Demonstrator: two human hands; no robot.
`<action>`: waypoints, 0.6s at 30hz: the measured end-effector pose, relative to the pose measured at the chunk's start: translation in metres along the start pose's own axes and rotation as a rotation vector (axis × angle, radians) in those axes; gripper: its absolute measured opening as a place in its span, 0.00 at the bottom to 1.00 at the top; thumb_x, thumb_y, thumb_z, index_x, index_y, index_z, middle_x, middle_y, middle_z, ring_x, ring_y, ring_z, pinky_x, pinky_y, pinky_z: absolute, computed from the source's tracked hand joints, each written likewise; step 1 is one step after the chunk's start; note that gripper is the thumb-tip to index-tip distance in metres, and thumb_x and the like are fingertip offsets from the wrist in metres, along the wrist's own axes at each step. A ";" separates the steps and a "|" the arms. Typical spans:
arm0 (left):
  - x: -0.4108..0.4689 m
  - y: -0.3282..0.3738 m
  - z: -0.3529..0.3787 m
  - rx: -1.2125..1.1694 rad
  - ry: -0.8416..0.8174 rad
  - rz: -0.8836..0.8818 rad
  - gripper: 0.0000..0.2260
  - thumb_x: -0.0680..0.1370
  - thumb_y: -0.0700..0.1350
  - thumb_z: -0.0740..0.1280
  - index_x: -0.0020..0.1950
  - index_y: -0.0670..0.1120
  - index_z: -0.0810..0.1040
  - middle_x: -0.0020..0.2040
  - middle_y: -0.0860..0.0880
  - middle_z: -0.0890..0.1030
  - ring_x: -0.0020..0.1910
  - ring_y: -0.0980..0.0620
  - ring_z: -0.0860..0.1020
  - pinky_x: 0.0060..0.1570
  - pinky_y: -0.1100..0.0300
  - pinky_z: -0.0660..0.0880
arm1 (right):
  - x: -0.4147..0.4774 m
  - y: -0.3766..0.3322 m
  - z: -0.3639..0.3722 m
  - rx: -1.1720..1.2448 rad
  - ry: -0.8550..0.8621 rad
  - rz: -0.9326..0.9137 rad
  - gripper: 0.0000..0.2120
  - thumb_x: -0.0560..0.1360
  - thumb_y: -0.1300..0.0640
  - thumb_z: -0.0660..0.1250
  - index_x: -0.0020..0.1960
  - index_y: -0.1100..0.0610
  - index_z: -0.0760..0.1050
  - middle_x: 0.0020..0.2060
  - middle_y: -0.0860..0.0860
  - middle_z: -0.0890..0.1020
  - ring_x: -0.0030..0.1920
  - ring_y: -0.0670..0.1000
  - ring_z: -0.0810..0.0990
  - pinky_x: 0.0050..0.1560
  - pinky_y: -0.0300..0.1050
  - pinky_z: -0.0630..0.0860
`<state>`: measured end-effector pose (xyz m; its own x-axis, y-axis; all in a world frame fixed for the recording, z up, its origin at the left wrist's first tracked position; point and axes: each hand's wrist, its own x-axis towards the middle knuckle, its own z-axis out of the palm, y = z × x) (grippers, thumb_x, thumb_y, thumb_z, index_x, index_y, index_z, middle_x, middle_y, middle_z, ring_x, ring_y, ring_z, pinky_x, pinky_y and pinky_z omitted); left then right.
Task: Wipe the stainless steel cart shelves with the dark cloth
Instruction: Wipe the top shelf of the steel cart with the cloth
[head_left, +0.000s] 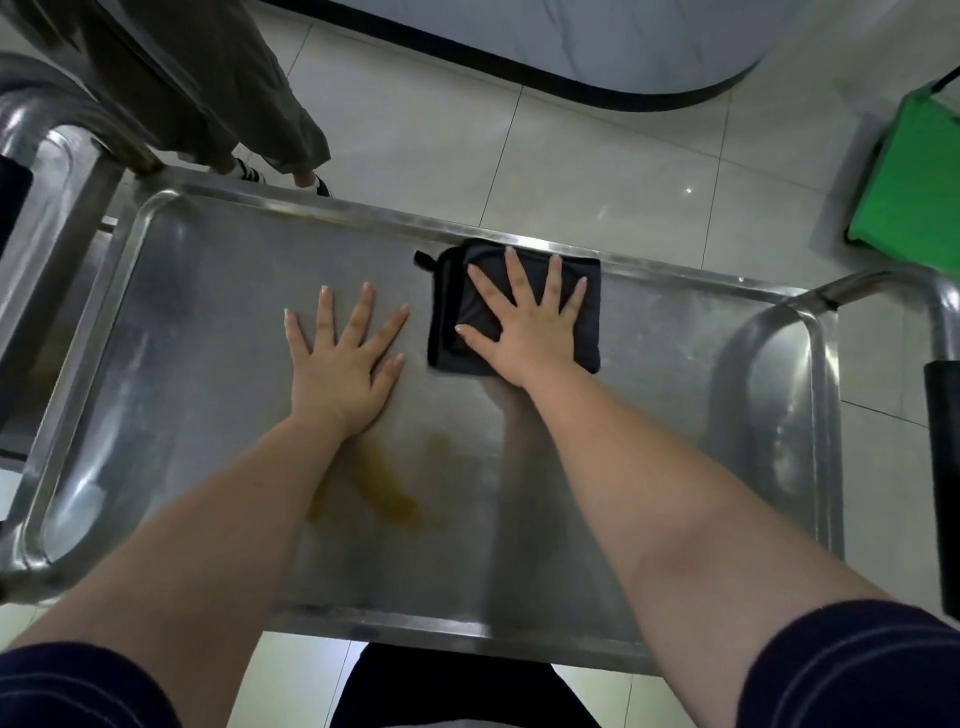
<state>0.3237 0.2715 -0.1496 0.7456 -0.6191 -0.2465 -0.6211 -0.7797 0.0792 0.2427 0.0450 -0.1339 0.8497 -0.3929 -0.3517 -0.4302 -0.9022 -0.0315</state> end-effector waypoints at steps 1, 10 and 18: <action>0.000 0.000 0.000 -0.004 0.006 -0.003 0.26 0.80 0.66 0.37 0.78 0.66 0.40 0.80 0.55 0.40 0.79 0.40 0.39 0.72 0.33 0.36 | -0.003 0.011 0.000 -0.005 0.005 -0.004 0.36 0.72 0.23 0.44 0.76 0.31 0.38 0.79 0.44 0.38 0.76 0.66 0.33 0.69 0.74 0.34; 0.001 0.005 0.000 0.013 -0.001 -0.018 0.26 0.80 0.66 0.36 0.78 0.65 0.37 0.80 0.54 0.39 0.79 0.39 0.38 0.72 0.32 0.36 | -0.040 0.129 0.006 0.026 -0.014 0.338 0.37 0.72 0.24 0.43 0.77 0.33 0.39 0.79 0.45 0.36 0.77 0.66 0.35 0.71 0.74 0.39; 0.001 0.006 -0.003 0.032 -0.031 -0.039 0.26 0.81 0.64 0.38 0.78 0.64 0.35 0.80 0.54 0.37 0.78 0.40 0.36 0.72 0.31 0.38 | 0.016 -0.010 -0.003 0.061 0.043 0.132 0.36 0.73 0.24 0.45 0.76 0.32 0.38 0.78 0.45 0.34 0.74 0.69 0.31 0.67 0.77 0.34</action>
<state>0.3215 0.2661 -0.1464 0.7621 -0.5842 -0.2791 -0.5992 -0.7997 0.0378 0.2618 0.0473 -0.1370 0.7960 -0.5162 -0.3162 -0.5561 -0.8299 -0.0450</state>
